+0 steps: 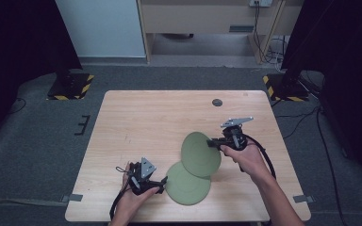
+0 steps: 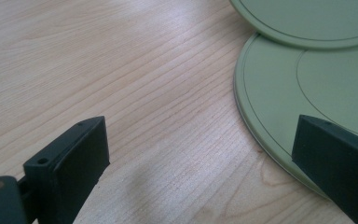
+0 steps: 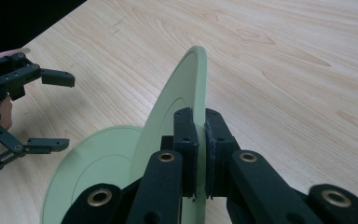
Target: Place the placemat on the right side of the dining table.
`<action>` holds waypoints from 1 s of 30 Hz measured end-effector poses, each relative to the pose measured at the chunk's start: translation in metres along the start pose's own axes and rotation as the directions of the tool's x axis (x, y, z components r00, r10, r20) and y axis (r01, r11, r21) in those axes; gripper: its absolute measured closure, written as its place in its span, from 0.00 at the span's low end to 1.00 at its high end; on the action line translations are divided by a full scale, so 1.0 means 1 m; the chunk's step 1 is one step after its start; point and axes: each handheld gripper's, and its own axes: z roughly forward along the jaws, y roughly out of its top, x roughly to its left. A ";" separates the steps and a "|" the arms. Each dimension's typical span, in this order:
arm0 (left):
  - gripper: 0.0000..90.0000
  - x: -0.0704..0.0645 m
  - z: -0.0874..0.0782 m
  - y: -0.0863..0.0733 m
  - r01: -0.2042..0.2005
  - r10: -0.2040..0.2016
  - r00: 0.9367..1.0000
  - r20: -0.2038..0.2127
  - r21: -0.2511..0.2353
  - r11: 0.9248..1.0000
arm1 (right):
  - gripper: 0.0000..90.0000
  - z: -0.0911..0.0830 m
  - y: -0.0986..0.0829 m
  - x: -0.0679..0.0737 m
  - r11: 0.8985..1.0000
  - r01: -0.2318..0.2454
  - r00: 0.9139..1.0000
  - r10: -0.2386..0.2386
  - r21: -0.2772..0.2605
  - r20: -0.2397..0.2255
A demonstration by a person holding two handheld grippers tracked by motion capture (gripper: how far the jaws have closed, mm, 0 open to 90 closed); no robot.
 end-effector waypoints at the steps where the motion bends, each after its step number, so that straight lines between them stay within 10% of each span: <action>1: 0.04 0.000 0.000 0.000 0.001 -0.001 1.000 0.000 -0.002 1.000 | 0.95 -0.001 0.001 0.000 1.000 0.004 1.000 -0.004 -0.004 0.002; 30: 0.04 0.012 -0.003 -0.003 0.040 -0.040 0.999 -0.025 -0.003 0.999 | 0.95 -0.019 0.014 -0.002 0.999 0.003 0.999 -0.001 -0.052 0.047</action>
